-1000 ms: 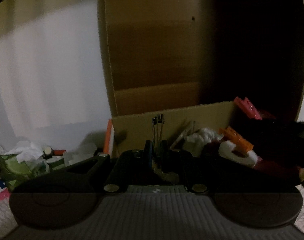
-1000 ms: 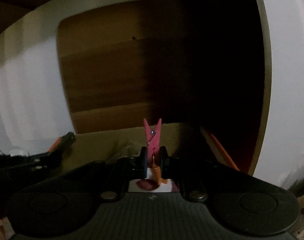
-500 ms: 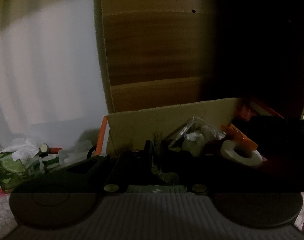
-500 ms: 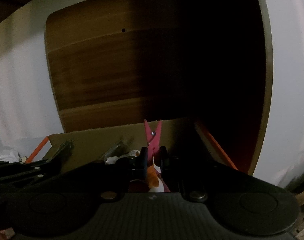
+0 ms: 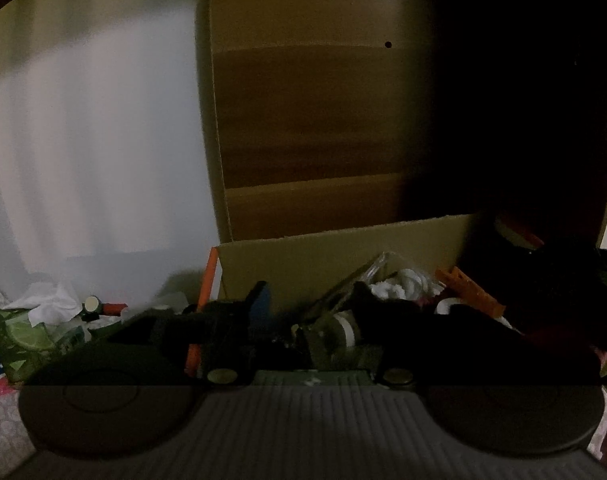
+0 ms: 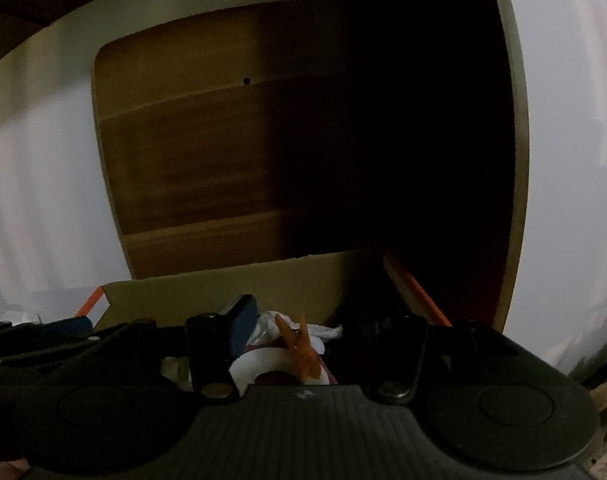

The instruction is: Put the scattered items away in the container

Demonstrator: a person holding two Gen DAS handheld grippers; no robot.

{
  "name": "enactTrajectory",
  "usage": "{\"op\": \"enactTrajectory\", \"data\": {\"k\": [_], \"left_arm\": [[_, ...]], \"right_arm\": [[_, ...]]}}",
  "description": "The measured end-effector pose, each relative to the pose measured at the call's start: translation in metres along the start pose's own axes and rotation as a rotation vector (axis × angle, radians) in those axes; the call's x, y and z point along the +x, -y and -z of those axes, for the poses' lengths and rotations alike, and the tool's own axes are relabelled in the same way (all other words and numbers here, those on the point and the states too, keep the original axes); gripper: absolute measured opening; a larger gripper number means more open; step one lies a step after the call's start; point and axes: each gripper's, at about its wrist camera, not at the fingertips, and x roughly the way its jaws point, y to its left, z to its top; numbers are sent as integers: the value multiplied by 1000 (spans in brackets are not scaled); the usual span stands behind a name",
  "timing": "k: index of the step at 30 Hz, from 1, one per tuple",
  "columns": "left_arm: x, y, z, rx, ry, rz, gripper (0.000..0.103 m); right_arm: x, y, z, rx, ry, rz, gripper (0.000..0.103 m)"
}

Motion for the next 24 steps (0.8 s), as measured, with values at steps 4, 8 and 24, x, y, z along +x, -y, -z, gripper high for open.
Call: {"op": "enactTrajectory", "data": {"k": [4, 8, 24], "left_arm": [[0, 1, 0, -5, 7, -3, 64], [-1, 0, 0, -3, 3, -2, 65], [-10, -14, -5, -25, 7, 8, 103]], "right_arm": [[1, -1, 0, 2, -8, 9, 57], [-3, -3, -2, 1, -13, 16, 59], [-24, -1, -7, 23, 42, 82, 103]]}}
